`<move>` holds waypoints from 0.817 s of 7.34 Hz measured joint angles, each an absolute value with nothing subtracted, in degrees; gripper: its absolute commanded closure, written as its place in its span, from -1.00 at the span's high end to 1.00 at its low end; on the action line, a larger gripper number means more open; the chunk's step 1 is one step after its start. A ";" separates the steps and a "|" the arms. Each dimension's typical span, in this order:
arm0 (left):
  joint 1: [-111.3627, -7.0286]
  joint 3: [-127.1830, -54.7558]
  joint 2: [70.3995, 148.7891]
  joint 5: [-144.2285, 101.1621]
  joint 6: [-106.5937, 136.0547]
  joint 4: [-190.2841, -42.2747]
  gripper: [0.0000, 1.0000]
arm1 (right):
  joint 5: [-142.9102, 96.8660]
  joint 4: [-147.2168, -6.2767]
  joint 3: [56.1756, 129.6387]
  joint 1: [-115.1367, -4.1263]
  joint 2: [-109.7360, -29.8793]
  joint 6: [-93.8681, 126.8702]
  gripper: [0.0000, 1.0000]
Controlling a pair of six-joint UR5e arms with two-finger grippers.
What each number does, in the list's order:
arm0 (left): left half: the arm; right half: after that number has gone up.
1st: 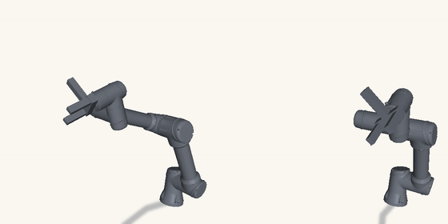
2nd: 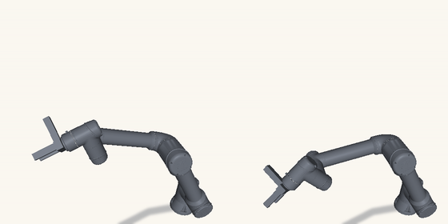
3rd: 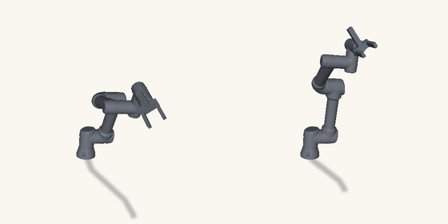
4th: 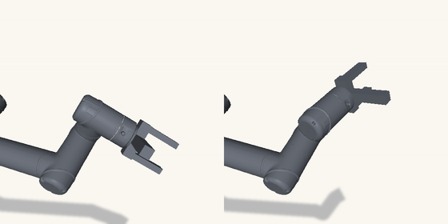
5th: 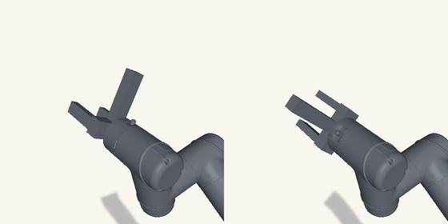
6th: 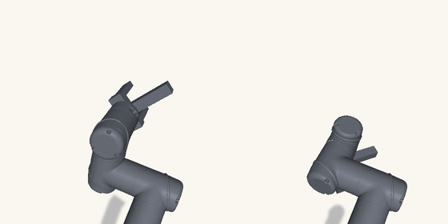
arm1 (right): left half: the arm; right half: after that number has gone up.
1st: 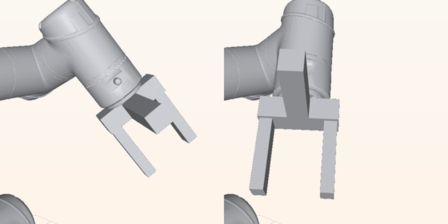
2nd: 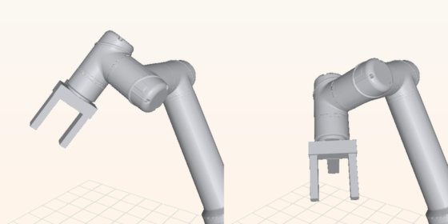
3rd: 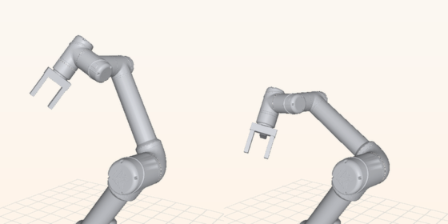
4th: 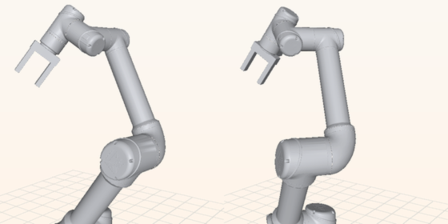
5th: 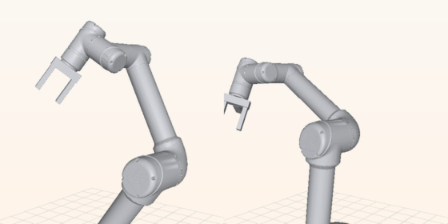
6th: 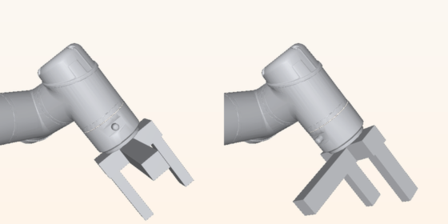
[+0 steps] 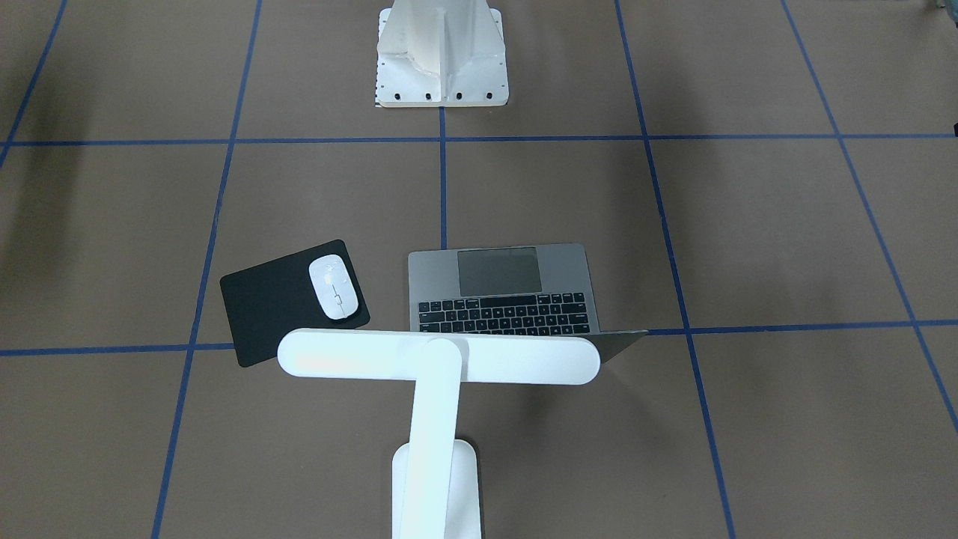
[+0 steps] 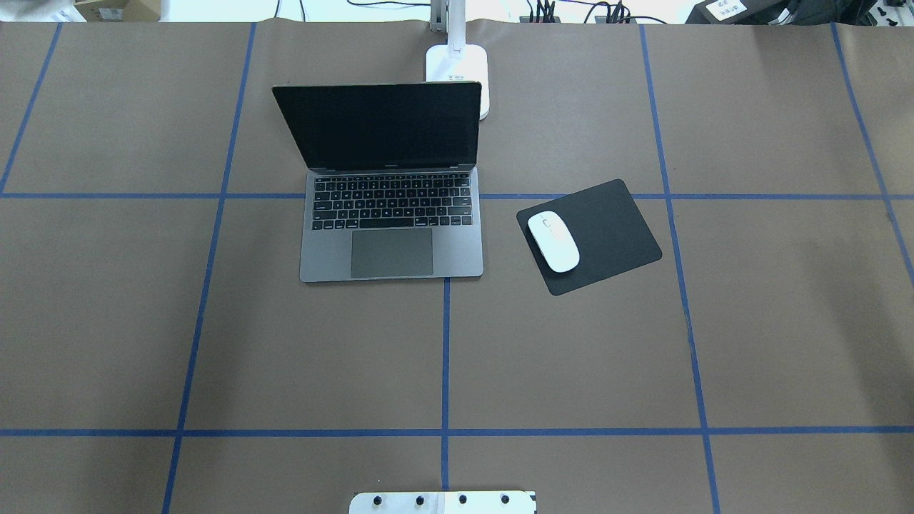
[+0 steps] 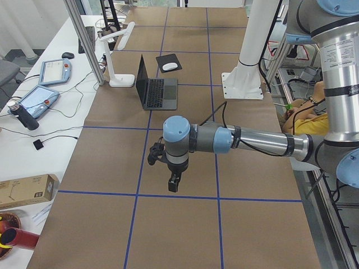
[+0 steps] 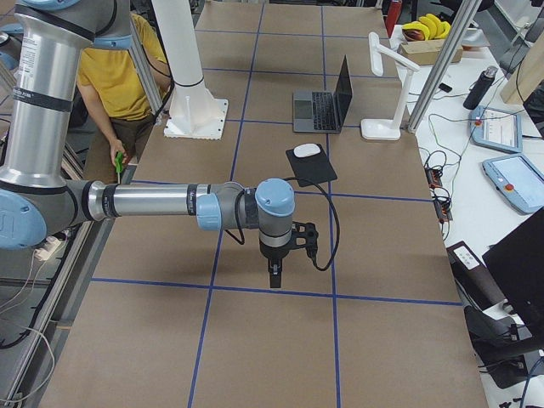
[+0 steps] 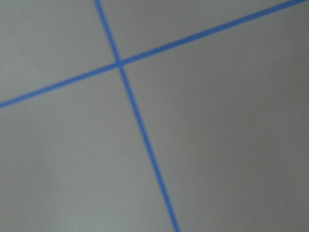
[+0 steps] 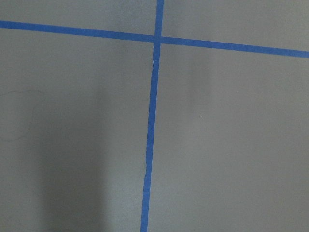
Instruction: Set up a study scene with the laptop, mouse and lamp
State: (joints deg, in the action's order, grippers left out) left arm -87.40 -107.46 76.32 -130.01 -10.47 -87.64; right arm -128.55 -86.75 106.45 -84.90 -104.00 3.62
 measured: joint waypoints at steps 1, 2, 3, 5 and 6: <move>-87.98 -105.92 75.52 -130.12 -10.51 -89.47 0.99 | -128.57 -86.75 106.54 -84.90 -103.96 3.66 1.00; -88.28 -105.65 74.52 -130.22 -10.11 -90.99 0.99 | -128.58 -86.75 106.58 -84.90 -103.90 3.68 1.00; -88.44 -106.10 73.92 -130.68 -8.89 -91.67 0.99 | -128.58 -86.75 106.60 -84.90 -103.80 3.71 1.00; -88.56 -107.10 74.34 -133.70 -7.02 -91.94 0.99 | -128.53 -86.75 106.67 -84.90 -103.66 3.82 1.00; -88.56 -107.12 74.62 -134.93 -6.96 -92.12 0.99 | -128.51 -86.75 106.67 -84.90 -103.58 3.99 1.00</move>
